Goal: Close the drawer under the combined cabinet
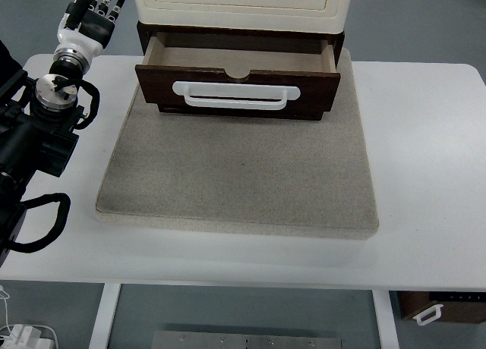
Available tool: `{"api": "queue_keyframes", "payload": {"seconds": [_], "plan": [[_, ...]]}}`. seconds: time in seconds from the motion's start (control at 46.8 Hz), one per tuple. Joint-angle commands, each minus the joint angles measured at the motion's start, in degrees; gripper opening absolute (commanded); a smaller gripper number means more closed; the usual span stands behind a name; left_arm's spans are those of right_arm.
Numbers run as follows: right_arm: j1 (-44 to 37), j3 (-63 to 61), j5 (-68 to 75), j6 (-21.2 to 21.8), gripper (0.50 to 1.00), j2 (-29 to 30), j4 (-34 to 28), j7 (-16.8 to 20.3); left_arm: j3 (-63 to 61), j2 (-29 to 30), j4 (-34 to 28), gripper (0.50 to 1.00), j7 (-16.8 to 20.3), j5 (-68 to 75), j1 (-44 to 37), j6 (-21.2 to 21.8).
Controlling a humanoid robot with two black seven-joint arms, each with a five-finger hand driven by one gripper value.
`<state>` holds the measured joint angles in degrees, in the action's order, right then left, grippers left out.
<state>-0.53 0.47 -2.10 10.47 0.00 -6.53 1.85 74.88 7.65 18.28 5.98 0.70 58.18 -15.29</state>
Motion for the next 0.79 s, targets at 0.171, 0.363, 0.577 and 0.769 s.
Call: {"api": "queue_keyframes", "payload": {"seconds": [0.171,0.363,0.577,0.769], "plan": [[0.0,0.1,0.0,0.0,0.952,0.0,-0.1,0.0,0.0,0.8,1.3,1.000,0.0,-0.7,-0.2,-0.1],[0.0,0.1,0.0,0.0,0.952,0.0,-0.1,0.0,0.0,2.1,1.0,1.000,0.0,-0.7,-0.1,-0.3],[0.0,0.0,0.0,0.0,0.952,0.0,0.0,0.0,0.0,2.9,0.8,1.000,0.0,-0.6,0.0,-0.5],[0.0,0.0,0.0,0.0,0.952,0.0,-0.1,0.0,0.0,3.5,0.9,1.000,0.0,-0.5,0.3,-1.1]]}}
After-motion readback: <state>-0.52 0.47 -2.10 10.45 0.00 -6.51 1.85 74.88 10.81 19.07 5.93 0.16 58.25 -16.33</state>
